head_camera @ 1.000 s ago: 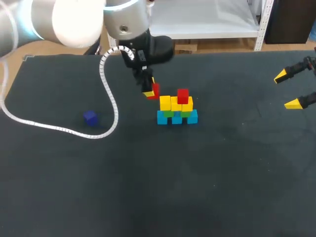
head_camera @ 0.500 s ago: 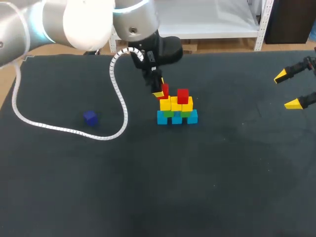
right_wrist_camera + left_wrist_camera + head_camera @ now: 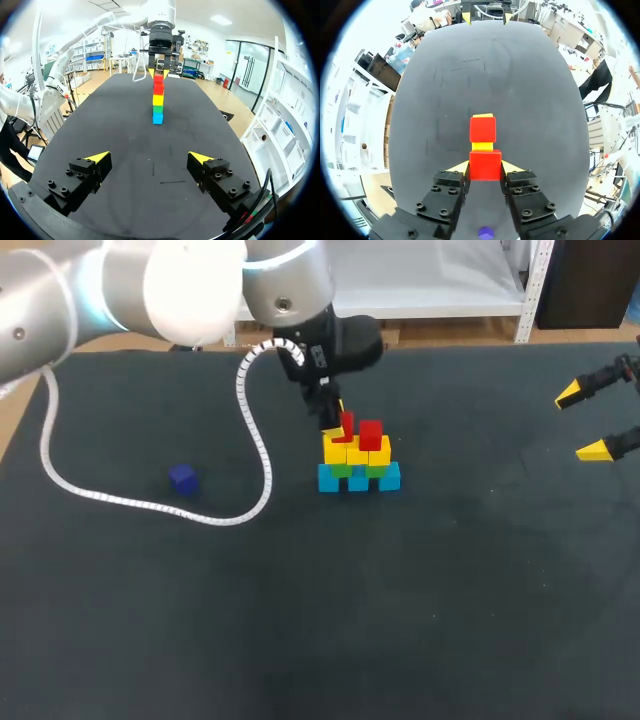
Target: Place the blue cubes, place green cubes on the blue cubes, place the yellow cubes on the green cubes, then place the red cubes on the yellow cubes, and place purple cube on the red cubes.
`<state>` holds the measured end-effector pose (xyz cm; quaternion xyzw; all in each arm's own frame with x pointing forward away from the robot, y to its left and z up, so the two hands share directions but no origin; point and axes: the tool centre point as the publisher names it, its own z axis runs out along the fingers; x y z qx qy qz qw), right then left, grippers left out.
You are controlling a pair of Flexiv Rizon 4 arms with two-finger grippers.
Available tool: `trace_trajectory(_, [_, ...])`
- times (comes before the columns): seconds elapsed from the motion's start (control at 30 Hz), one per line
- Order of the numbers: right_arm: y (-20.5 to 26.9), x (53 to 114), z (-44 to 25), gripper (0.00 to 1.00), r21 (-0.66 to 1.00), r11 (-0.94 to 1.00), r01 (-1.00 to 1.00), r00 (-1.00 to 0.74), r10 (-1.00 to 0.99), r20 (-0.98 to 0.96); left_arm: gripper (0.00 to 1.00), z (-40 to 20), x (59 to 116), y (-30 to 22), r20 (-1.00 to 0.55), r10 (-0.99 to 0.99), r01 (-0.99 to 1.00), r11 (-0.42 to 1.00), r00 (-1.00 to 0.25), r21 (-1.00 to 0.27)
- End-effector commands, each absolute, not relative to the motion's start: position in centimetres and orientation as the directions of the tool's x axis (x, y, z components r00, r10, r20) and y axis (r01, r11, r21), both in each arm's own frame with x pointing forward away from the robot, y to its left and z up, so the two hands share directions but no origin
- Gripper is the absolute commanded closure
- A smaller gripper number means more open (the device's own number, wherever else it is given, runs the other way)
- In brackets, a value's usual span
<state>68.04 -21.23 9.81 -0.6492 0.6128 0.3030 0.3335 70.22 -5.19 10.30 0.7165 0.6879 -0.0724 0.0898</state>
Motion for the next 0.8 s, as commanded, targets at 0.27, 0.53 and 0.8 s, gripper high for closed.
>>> trace_trajectory(0.27, [-21.21, 68.09, 9.76, 0.0, -0.062, -0.027, -0.998, 0.066, -0.592, -0.803, 1.0, 9.88, 70.33, -5.81, -0.226, 0.974, 1.0, -0.027, 0.029, 0.012])
trace_trajectory(0.53, [-21.21, 68.09, 9.76, 0.0, -0.062, -0.027, -0.998, 0.066, -0.592, -0.803, 1.0, 9.65, 70.33, -5.89, -0.23, 0.973, 1.0, -0.02, 0.019, -0.001])
trace_trajectory(0.8, [-21.21, 68.09, 9.76, 0.0, -0.062, -0.027, -0.998, 0.066, -0.592, -0.803, 1.0, 9.37, 70.35, -5.94, -0.23, 0.973, 1.0, -0.018, 0.015, -0.012])
